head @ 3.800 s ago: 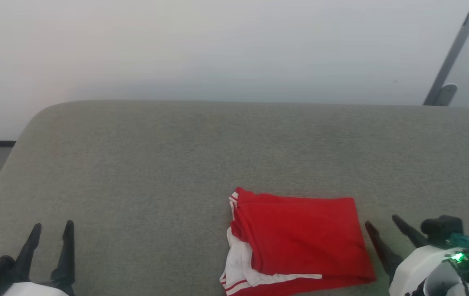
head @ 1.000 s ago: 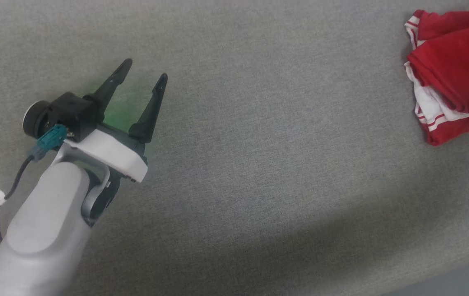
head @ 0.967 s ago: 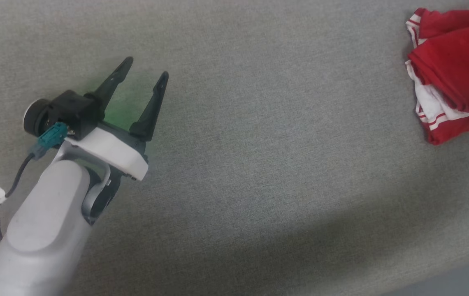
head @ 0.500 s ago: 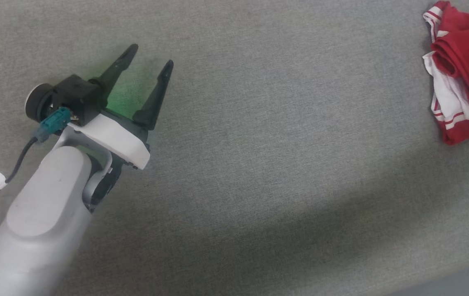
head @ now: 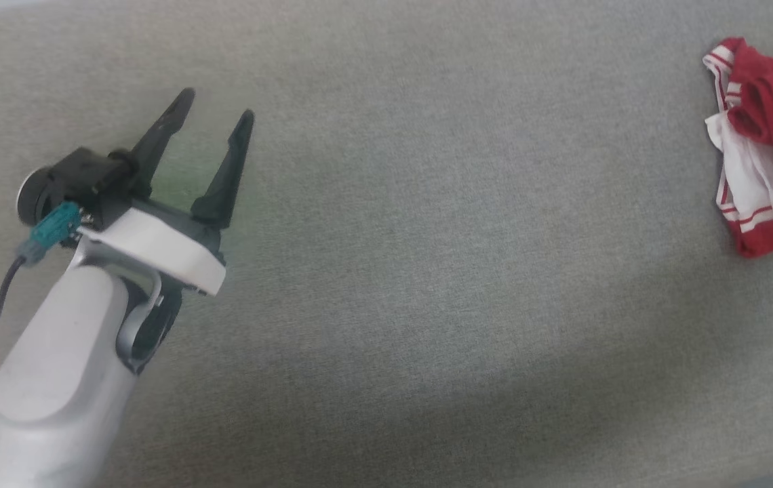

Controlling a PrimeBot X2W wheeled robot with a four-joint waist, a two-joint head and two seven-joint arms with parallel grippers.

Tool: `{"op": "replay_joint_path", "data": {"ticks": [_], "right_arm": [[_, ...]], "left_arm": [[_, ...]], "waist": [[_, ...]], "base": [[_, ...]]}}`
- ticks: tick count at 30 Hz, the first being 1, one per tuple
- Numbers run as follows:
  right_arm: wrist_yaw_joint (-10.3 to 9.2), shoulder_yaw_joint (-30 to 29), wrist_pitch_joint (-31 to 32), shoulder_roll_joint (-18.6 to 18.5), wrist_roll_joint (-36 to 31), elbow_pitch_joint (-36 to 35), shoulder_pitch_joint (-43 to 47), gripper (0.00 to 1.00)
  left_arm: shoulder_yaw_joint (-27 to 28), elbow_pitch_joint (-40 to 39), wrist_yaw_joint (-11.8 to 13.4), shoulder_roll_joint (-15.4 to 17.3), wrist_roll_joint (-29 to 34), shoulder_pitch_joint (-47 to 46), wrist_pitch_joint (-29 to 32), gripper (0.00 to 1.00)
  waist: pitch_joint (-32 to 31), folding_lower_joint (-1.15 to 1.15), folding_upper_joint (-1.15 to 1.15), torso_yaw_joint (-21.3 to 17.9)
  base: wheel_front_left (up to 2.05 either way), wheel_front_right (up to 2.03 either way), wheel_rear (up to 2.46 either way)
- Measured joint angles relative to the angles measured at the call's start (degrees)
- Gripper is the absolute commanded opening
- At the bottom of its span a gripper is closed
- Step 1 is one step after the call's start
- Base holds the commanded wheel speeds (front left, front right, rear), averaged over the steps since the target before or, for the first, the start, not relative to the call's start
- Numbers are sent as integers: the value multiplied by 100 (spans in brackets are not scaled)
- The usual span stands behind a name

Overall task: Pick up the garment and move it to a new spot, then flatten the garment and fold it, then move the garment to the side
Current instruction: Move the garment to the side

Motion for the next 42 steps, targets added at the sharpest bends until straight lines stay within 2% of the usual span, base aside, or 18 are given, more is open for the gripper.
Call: {"op": "replay_joint_path", "data": {"ticks": [5, 9, 16, 23, 31, 42], "right_arm": [[-1, -140, -305, 275, 122, 11, 76, 100], [0, -105, -494, 648, 227, -31, 307, 100], [-1, 5, -623, 989, 465, -456, 903, 100], [-1, 7, -635, 1191, 784, -1664, 1920, 100], [-1, -389, -641, 1367, 814, -2931, 3375, 100], [-1, -1161, -642, 2058, 475, -4425, 5118, 100]], "left_arm": [[243, -75, 0, -58, -5, 411, 0, 100], [533, -187, 0, -64, -115, 864, 0, 100], [756, -397, 0, -15, -210, 1618, 1, 100], [1312, -576, 0, -108, -252, 2479, 0, 100], [1659, -710, 0, -185, -168, 3327, 0, 100], [2043, -1022, 0, -286, -88, 4085, 0, 100]], "waist": [[-299, 0, 0, 143], [-592, 0, 0, 264], [-1072, 0, 0, 476], [-1612, 0, 0, 792], [-2168, 0, 0, 1202], [-2641, 0, 0, 1660]], "base": [[0, 0, 0], [0, 0, 0], [0, 0, 0], [0, 0, 0], [0, 0, 0], [0, 0, 0]]}}
